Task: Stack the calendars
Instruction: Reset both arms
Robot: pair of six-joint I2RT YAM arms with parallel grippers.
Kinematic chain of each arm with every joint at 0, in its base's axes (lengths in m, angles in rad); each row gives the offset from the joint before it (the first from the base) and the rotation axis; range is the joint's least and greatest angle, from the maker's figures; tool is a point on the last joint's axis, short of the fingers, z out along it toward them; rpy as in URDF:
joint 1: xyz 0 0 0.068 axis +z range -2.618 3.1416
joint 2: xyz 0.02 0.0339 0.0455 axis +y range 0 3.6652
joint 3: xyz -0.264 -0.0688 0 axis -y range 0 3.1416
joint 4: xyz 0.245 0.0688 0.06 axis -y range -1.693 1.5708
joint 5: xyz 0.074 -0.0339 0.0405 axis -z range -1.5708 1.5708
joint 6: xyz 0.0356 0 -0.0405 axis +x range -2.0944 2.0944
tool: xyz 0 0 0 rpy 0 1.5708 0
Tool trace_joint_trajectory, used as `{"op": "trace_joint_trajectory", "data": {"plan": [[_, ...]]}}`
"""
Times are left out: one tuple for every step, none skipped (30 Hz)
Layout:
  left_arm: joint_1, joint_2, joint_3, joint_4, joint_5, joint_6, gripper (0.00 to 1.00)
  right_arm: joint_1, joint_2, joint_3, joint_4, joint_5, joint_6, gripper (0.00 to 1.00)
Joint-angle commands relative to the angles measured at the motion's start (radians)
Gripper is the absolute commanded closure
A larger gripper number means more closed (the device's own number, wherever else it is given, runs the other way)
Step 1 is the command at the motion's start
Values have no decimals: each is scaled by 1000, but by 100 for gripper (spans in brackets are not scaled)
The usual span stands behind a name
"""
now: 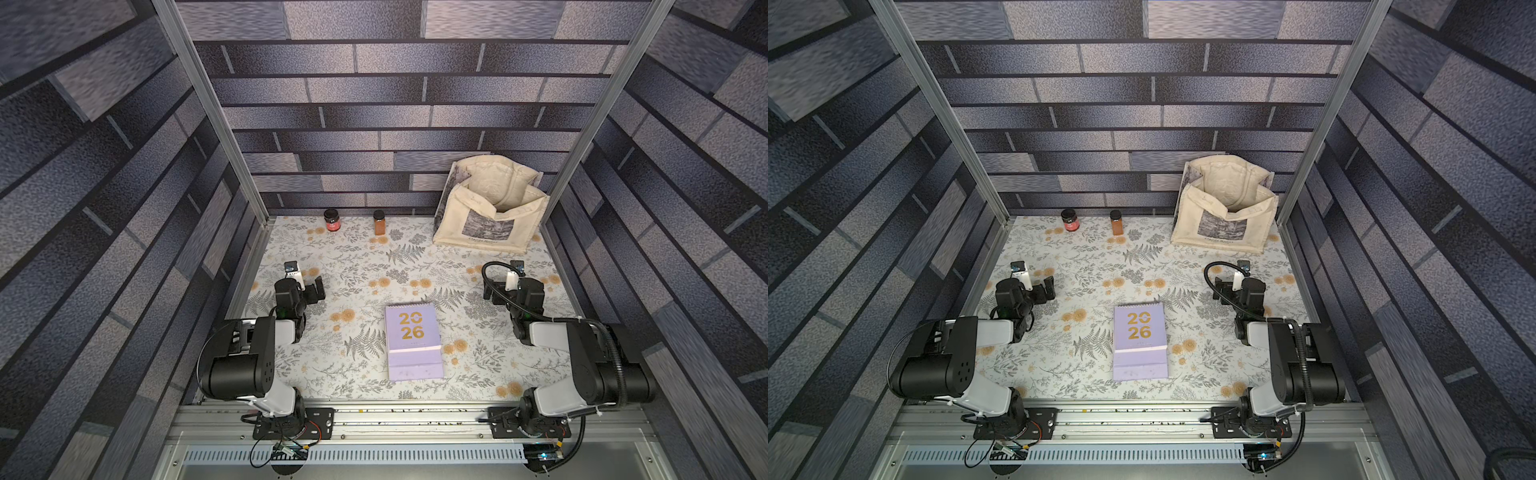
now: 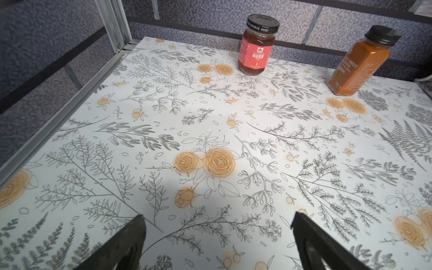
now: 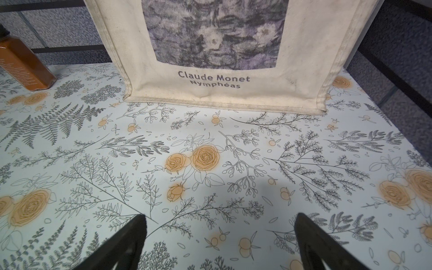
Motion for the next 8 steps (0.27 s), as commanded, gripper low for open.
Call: {"op": "trace_joint_trajectory", "data": {"plan": [[-12,-1,4,7,-69,17,0,8,8,6,30,9,-3,0],[-14,5,-1,24,-71,20,0,13,29,-6,70,29,0,0],[-15,5,-1,24,-75,21,0,13,49,-27,138,25,2,0],[-16,0,4,10,-77,20,0,14,42,-28,122,23,-1,0],[-16,4,-1,24,-77,21,0,14,37,-29,119,23,-2,0],[-16,2,2,18,-77,20,0,14,42,-31,135,23,1,0],[-20,1,2,15,-81,23,0,14,36,-32,121,24,-2,0],[-22,4,1,21,-85,23,0,13,34,-37,132,23,-1,0]]}}
